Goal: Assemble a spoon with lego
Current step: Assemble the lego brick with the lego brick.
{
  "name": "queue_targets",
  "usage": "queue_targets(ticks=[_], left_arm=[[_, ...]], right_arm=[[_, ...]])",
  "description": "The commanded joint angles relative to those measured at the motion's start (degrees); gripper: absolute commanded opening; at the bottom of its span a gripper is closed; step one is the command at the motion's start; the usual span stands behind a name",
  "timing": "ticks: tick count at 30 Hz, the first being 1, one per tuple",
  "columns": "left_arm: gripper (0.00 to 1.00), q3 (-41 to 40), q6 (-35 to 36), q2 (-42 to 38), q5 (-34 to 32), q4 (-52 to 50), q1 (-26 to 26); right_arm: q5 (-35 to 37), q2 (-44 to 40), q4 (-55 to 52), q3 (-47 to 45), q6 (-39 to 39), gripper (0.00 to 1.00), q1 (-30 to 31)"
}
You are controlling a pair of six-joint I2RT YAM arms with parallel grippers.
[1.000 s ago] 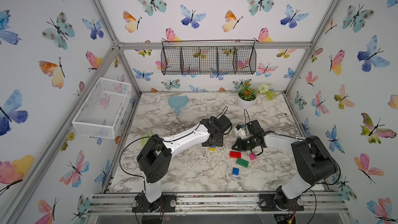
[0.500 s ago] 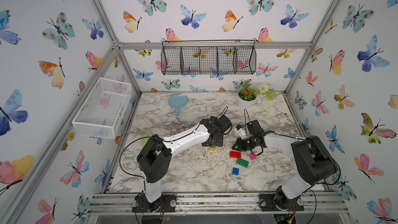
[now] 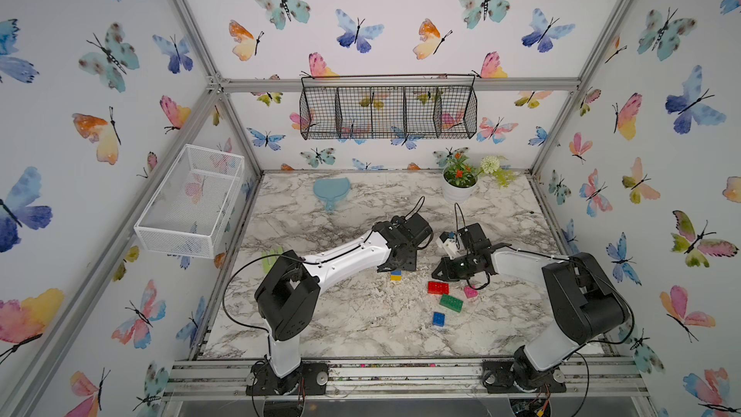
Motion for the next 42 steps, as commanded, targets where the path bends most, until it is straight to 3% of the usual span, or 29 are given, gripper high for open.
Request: queue_targets(ticks=[1,29,42], left_arm=[[0.27,-1.67,0.49,0.15,0.13,-0.22,-0.09],[0.26,-5.46,-0.27,-2.95,-2.05,-2.24,-0.18],[0.25,-7.7,-1.13,-2.08,0.03,2.65,-1.06]], right_arm=[[0.74,-0.1,-0.98,-0.7,-0.77,0.03,-0.31],[0.65,0.18,-1.23,-0.35,-1.0,0.03,-0.26],[0.92,-0.08,-1.94,0.05,-1.09,0.02,-0.3]])
